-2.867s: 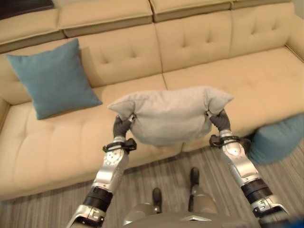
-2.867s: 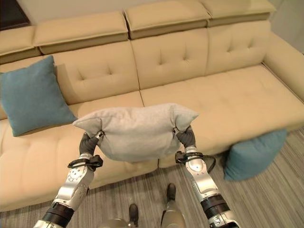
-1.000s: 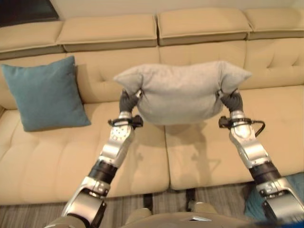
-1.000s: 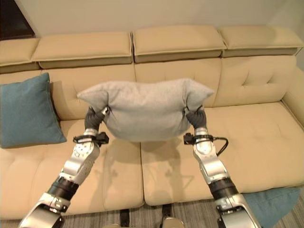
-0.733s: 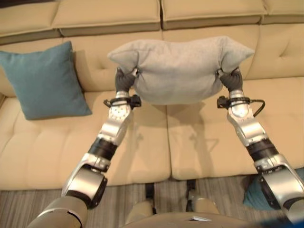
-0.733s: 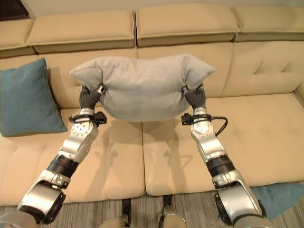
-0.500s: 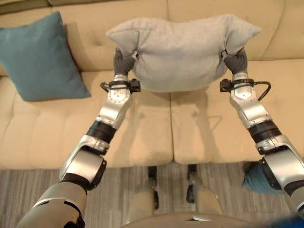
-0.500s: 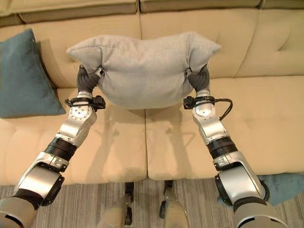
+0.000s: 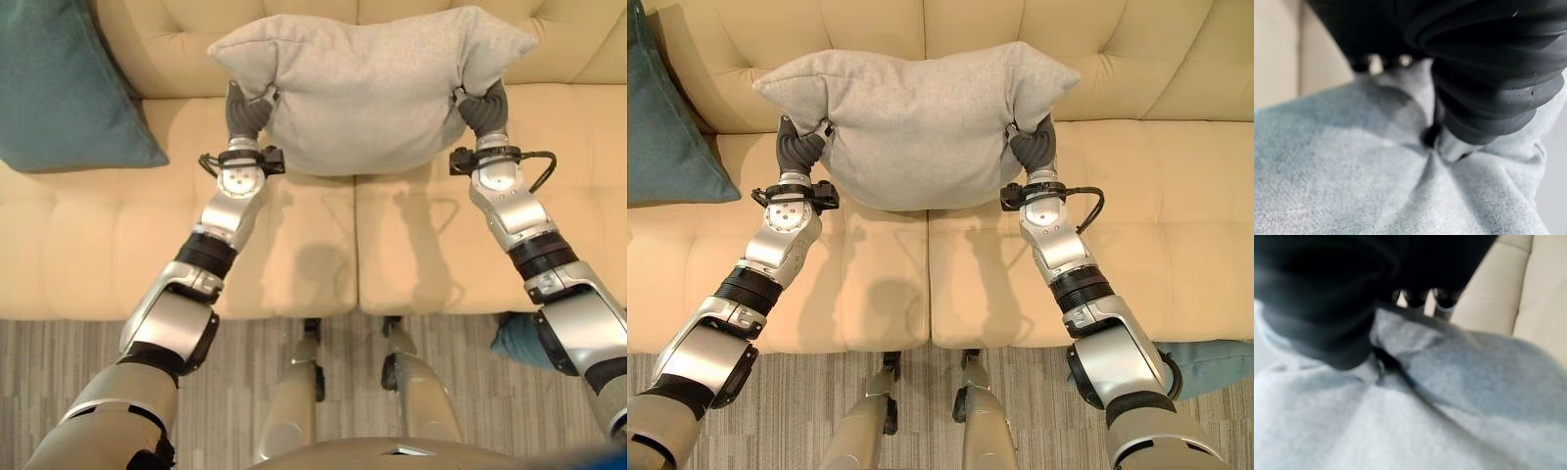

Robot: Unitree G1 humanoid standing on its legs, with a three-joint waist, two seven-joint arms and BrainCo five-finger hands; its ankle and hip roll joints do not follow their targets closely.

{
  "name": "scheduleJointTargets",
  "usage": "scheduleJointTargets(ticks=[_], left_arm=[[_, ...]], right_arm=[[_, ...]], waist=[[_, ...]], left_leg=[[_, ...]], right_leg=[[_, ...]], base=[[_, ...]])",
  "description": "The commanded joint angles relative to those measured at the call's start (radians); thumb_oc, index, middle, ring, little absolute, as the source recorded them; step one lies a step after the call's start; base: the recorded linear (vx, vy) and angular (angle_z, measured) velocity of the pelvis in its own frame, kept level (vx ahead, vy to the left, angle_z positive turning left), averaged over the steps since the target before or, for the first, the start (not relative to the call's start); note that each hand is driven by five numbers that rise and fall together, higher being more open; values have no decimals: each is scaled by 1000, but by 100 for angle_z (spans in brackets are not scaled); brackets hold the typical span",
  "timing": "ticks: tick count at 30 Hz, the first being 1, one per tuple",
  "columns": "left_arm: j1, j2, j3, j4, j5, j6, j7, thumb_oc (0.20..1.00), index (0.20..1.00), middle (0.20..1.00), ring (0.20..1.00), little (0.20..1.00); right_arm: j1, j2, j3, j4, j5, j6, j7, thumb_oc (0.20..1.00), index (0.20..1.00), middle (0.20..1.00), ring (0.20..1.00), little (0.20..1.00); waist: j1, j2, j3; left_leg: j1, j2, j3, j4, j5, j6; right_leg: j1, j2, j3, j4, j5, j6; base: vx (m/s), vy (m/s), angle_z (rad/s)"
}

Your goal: Pick up all the scattered cushions and arrange them neatly on the sofa.

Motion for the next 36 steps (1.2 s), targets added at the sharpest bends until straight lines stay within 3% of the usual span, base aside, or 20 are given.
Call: scheduleJointTargets(ticks=[1, 2, 3, 4, 7, 14, 23, 29, 32, 34, 36], left_arm=[[-154, 41, -61, 24, 26, -97, -8, 200, 200, 200, 200, 200], [-166, 42, -68, 43, 27, -94, -9, 602, 602, 602, 602, 602], [-188, 47, -78, 66, 32, -90, -5, 1000, 1000, 1000, 1000, 1000], [-208, 51, -84, 82, 31, -89, -2, 1000, 1000, 1000, 1000, 1000], [-296, 82, -93, 137, 56, -78, 41, 1000, 1000, 1000, 1000, 1000], [-411, 31, -26, 288, -24, -59, 181, 1000, 1000, 1000, 1000, 1000], [-448, 90, 13, 309, 3, -12, 248, 1000, 1000, 1000, 1000, 1000], [-318, 134, 90, 214, -2, -35, 232, 1000, 1000, 1000, 1000, 1000], [-104, 139, 182, 60, 34, -58, 193, 1000, 1000, 1000, 1000, 1000], [-18, 126, 215, 0, 55, -53, 188, 1000, 1000, 1000, 1000, 1000], [185, 74, 301, -135, 77, -67, 159, 1000, 1000, 1000, 1000, 1000]], right_arm=[[-141, 6, 26, -16, -33, -97, -5, 200, 200, 200, 200, 200], [-150, 2, 30, -6, -43, -95, -11, 253, 253, 253, 253, 253], [-167, -7, 38, 7, -66, -90, -26, 551, 551, 551, 551, 551], [-184, -13, 45, 17, -93, -83, -46, 1000, 1000, 1000, 1000, 1000], [-278, -58, 58, 95, -182, -40, -140, 1000, 1000, 1000, 1000, 1000], [-418, -58, 77, 330, -102, 40, -252, 1000, 1000, 1000, 1000, 1000], [-441, -97, 35, 389, 12, 43, -312, 1000, 1000, 1000, 1000, 1000], [-323, -158, -47, 297, 3, 32, -323, 1000, 1000, 1000, 1000, 1000], [-103, -194, -173, 149, -46, 6, -279, 1000, 1000, 1000, 1000, 1000], [-10, -181, -222, 94, -60, 6, -267, 1000, 1000, 1000, 1000, 1000], [197, -131, -334, -25, -87, -17, -224, 1000, 1000, 1000, 1000, 1000]], waist=[[3, -8, -42], [3, -7, -42], [1, -7, -42], [-1, -6, -43], [0, 0, -43], [4, -4, -62], [5, -2, -84], [1, -3, -97], [-7, -7, -105], [-7, -9, -113], [-11, -11, -116]], left_leg=[[-61, -16, 20, 4, -4, -66], [-63, -15, 21, 4, -8, -67], [-72, -14, 21, 4, -7, -67], [-79, -14, 19, 4, -5, -67], [-103, -14, 14, 4, 0, -69], [-116, -22, 5, 4, 0, -73], [-99, -28, 6, 4, -10, -73], [-81, -30, 9, 4, -12, -71], [-38, -29, 15, 4, -27, -68], [-17, -28, 16, 4, -33, -66], [24, -24, 23, 4, -46, -62]], right_leg=[[8, -12, 33, 19, -81, 113], [4, -10, 34, 20, -85, 113], [-6, -9, 35, 20, -82, 114], [-14, -9, 35, 21, -81, 115], [-38, -10, 35, 18, -76, 120], [-51, -7, 33, 15, -77, 119], [-34, -7, 29, 11, -80, 119], [-12, -9, 27, 7, -80, 117], [32, -10, 26, 6, -91, 114], [54, -11, 25, 6, -96, 113], [95, -14, 24, 5, -104, 109]], base=[[0, 0, 0], [0, 0, 0], [0, 0, 0], [0, 0, 0], [0, 0, 0], [0, 0, 0], [0, 0, 0], [4, 3, 1], [24, -2, 0], [24, -1, 0], [49, -7, 0]])
